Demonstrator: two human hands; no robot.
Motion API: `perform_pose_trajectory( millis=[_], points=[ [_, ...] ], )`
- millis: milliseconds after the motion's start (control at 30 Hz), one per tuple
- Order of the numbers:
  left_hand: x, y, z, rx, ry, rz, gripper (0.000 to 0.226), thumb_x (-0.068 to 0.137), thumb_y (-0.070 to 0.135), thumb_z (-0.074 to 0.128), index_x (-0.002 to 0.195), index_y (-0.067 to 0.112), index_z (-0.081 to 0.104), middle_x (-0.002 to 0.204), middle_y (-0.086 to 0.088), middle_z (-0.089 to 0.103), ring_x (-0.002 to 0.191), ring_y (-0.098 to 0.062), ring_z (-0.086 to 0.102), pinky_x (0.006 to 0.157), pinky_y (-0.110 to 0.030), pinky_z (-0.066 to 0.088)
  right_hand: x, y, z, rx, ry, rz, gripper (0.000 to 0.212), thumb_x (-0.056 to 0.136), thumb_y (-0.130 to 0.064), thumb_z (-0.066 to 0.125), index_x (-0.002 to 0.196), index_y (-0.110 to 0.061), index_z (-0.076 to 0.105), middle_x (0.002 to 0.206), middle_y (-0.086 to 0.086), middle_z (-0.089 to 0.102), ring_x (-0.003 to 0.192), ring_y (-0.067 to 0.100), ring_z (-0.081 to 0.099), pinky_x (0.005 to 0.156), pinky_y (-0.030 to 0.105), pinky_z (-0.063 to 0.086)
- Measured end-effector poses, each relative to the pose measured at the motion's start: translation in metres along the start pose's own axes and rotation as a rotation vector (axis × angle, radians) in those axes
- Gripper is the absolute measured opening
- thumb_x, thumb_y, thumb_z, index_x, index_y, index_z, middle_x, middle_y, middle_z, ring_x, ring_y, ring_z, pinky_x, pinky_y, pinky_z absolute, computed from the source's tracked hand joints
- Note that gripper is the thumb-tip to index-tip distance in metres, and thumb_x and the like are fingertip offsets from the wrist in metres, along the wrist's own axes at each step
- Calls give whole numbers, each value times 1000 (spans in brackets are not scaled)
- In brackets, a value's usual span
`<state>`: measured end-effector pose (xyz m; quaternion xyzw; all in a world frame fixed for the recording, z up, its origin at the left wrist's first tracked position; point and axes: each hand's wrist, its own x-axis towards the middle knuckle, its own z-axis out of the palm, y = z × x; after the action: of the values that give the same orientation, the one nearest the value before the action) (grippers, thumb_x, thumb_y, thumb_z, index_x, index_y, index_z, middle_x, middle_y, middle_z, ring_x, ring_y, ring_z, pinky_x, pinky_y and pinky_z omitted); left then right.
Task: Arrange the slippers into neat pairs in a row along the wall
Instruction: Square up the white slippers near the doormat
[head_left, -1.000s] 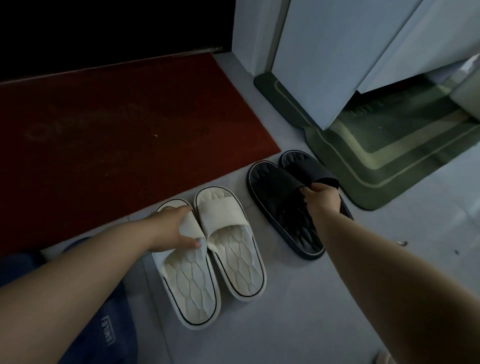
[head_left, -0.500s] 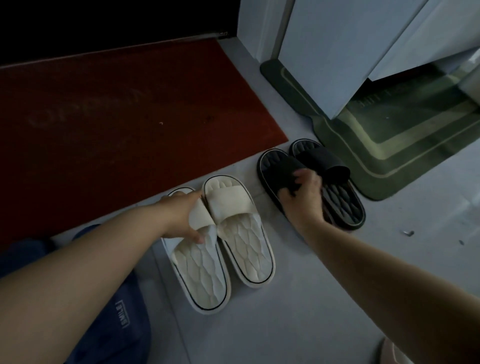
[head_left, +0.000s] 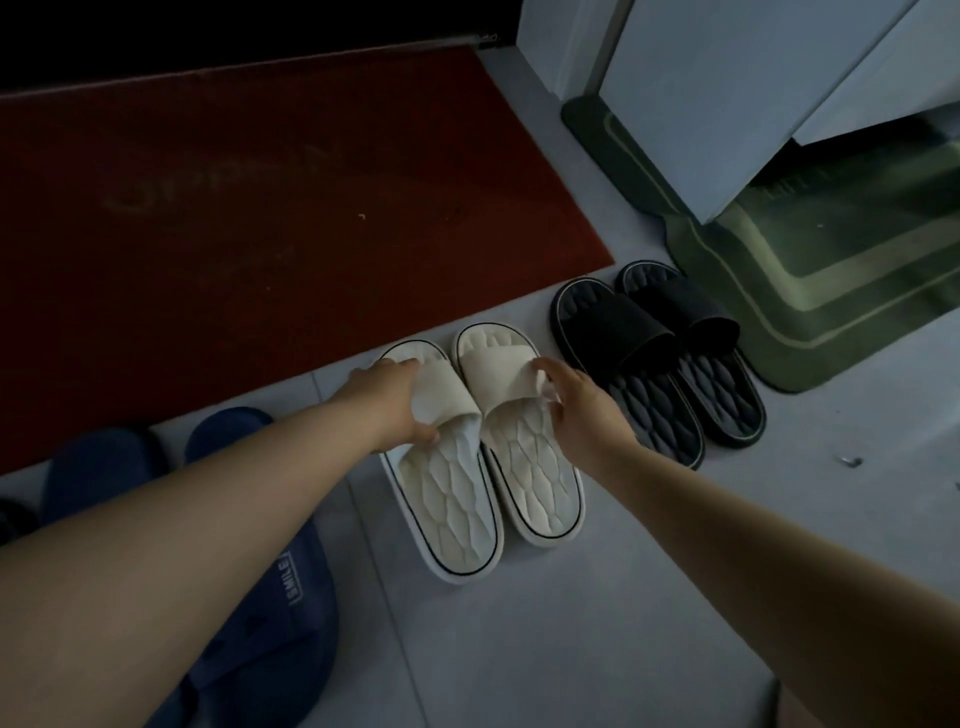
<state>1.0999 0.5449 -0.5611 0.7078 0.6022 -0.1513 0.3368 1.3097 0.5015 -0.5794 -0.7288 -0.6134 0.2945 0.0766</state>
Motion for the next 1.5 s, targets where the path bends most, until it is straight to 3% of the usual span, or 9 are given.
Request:
perform_pose_trajectory(
  millis=[267, 400, 533, 733, 967, 1100, 1200, 1367, 1500],
  points=[
    [-38, -68, -64, -420, 71, 12, 71, 85, 17, 65, 145, 19, 28, 148, -5, 41, 133, -22, 42, 105, -31, 36, -19, -76, 11, -29, -16, -172, 63, 82, -6, 55, 139, -23, 33, 146, 5, 29, 134, 29, 27, 106, 39, 31],
    [-88, -147, -88, -560, 192, -167, 62, 84, 13, 66, 140, 20, 38, 140, -3, 49, 127, -20, 47, 99, -29, 36, -37, -143, 47, -142, -319, -622, 52, 80, -25, 65, 130, -22, 49, 138, 3, 46, 129, 22, 40, 109, 36, 32],
    [-143, -199, -61, -451, -13, -316, 58, 83, 15, 67, 136, 16, 44, 139, -3, 50, 128, -19, 46, 101, -24, 35, -57, -198, 97, -391, -600, -820, 86, 75, -45, 71, 145, -25, 25, 145, 6, 38, 131, 28, 36, 109, 40, 29],
    [-180, -205, -19, -170, -264, -320, 66, 82, 35, 67, 140, 22, 39, 146, 3, 42, 131, -17, 42, 111, -29, 35, -71, -231, 133, -204, -878, -625, 78, 86, -33, 64, 148, -25, 17, 152, 4, 33, 134, 23, 40, 107, 37, 38],
    [-171, -189, -16, 29, -221, -161, 40, 81, 37, 68, 115, 21, 57, 139, -4, 45, 123, -22, 43, 104, -36, 41, -94, -226, 124, 89, -694, -374, 35, 86, -25, 65, 119, -15, 56, 115, 3, 60, 103, 22, 57, 82, 29, 46],
    [-165, -158, -45, 106, -182, -44, 17, 82, 30, 67, 95, 38, 59, 155, 3, 21, 144, -21, 11, 118, -44, 18, -137, -209, 113, 595, -563, -61, 18, 83, -24, 68, 96, -16, 59, 86, -6, 61, 83, 13, 58, 69, 22, 47],
    [-157, -130, -53, 160, -164, 31, 33, 84, 24, 65, 108, 44, 55, 158, 11, 4, 147, -20, -7, 119, -45, 1, -162, -203, 126, 947, -527, 256, 16, 81, -21, 70, 83, -18, 54, 85, 1, 62, 83, 19, 59, 81, 38, 52],
    [-155, -115, -72, 104, 49, 73, 62, 85, 24, 64, 138, 36, 33, 155, 5, 23, 141, -19, 24, 116, -38, 27, -173, -206, 129, 1489, -555, 604, 26, 90, -7, 58, 108, -19, 43, 87, 3, 59, 80, 16, 62, 80, 28, 53],
    [-163, -134, -70, 88, -30, -124, 65, 84, 35, 65, 140, 23, 35, 139, -3, 47, 122, -21, 48, 100, -32, 42, -154, -189, 118, 1104, -627, 437, 36, 91, -6, 53, 121, -23, 44, 92, 4, 61, 80, 14, 63, 74, 25, 52]
  ],
)
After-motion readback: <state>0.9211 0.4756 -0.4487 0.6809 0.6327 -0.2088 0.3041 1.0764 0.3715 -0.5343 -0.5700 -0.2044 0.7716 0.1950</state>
